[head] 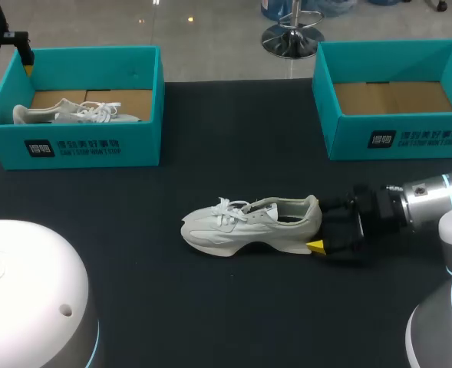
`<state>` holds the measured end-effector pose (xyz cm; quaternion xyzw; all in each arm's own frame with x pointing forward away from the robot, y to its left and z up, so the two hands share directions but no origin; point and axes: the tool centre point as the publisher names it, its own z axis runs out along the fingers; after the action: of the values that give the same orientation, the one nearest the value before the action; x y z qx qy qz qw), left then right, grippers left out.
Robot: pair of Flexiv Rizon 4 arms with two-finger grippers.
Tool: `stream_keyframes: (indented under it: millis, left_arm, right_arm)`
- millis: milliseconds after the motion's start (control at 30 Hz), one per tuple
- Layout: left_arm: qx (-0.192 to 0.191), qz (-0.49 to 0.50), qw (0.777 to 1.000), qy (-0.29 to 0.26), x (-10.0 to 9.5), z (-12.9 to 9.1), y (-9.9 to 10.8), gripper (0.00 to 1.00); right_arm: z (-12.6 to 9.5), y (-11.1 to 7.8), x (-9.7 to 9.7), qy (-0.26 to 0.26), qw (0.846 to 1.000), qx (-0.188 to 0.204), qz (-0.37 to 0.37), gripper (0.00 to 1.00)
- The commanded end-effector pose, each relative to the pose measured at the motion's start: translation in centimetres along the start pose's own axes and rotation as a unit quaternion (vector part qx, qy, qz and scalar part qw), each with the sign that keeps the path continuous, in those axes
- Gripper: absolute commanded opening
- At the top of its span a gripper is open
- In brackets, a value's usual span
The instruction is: Take the shoe out of the shoebox, open the shoe tongue, remove and reinsert the insole, then place the shoe into the shoebox
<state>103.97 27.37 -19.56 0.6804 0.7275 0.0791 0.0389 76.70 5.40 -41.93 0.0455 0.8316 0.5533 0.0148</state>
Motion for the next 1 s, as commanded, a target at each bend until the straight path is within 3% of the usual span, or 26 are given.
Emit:
stream_keyframes:
  millis: [33,633,667,700,733,1000]
  left_arm:
    - [-0.001,0.0,1.0,0.001,0.0,0.0,-0.1,1.0]
    - [-0.001,0.0,1.0,0.001,0.0,0.0,-0.1,1.0]
    - [-0.001,0.0,1.0,0.001,0.0,0.0,-0.1,1.0]
    - [-0.001,0.0,1.0,0.001,0.0,0.0,-0.1,1.0]
    - [-0.001,0.0,1.0,0.001,0.0,0.0,-0.1,1.0]
    - [-0.001,0.0,1.0,0.001,0.0,0.0,-0.1,1.0]
  right_arm:
    - [0.7,-0.2,0.0,-0.002,1.0,-0.003,-0.002,1.0]
    - [1.9,-0.4,-0.4,0.012,1.0,-0.016,-0.006,1.0]
    - [2.0,-0.4,-0.4,0.013,1.0,-0.018,-0.008,0.42]
    - [2.0,-0.5,-0.4,0.013,1.0,-0.019,-0.01,0.09]
    - [2.0,-0.5,-0.4,0.013,1.0,-0.02,-0.01,0.0]
    - [2.3,-0.5,-0.3,0.01,1.0,-0.026,-0.007,0.0]
